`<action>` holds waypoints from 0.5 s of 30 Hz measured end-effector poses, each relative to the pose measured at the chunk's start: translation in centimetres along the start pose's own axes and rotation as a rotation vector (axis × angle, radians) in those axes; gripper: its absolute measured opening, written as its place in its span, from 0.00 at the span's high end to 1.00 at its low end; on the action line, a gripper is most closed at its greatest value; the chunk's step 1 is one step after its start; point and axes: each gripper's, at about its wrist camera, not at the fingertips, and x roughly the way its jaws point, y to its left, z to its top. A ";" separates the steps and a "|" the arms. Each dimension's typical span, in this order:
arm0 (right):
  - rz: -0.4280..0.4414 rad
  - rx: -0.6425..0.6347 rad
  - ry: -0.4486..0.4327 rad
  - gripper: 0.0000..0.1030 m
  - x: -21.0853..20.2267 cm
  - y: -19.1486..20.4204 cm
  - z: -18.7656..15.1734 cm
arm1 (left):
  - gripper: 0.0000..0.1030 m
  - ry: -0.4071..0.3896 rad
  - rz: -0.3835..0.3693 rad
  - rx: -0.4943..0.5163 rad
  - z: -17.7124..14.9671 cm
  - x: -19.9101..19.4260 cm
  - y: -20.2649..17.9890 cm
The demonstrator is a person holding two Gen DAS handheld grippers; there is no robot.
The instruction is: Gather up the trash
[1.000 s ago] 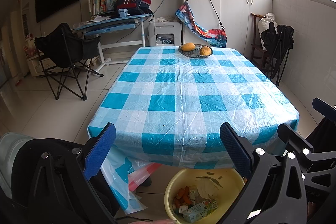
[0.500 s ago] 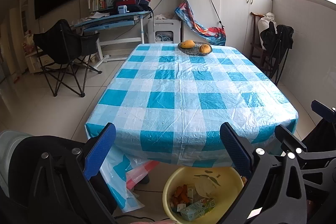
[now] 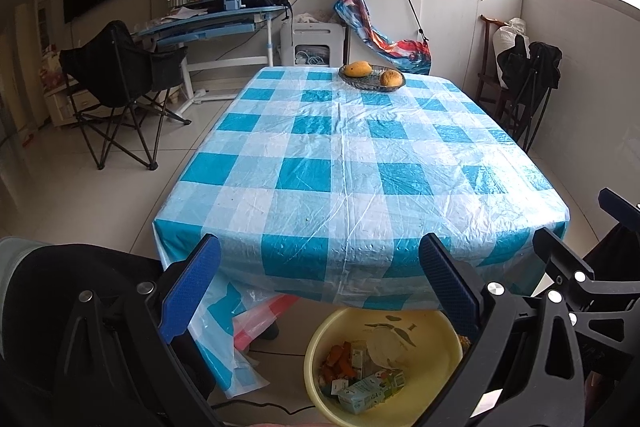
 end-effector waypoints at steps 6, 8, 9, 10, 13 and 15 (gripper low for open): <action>-0.001 -0.006 0.005 0.07 0.1 0.3 0.2 | 0.07 0.015 -0.008 -0.002 -0.1 0.3 0.0; -0.001 -0.007 0.005 0.07 0.1 0.3 0.2 | 0.07 0.019 -0.009 0.000 -0.2 0.4 -0.1; -0.001 -0.007 0.005 0.07 0.1 0.3 0.2 | 0.07 0.019 -0.009 0.001 -0.2 0.4 -0.1; 0.000 -0.007 0.005 0.07 0.1 0.3 0.2 | 0.07 0.018 -0.009 0.000 -0.2 0.4 -0.1; 0.001 -0.012 0.011 0.07 0.3 0.5 0.2 | 0.07 0.019 -0.009 -0.001 -0.2 0.4 -0.1; 0.001 -0.015 0.013 0.07 0.3 0.6 0.2 | 0.07 0.022 -0.009 0.001 -0.3 0.4 -0.2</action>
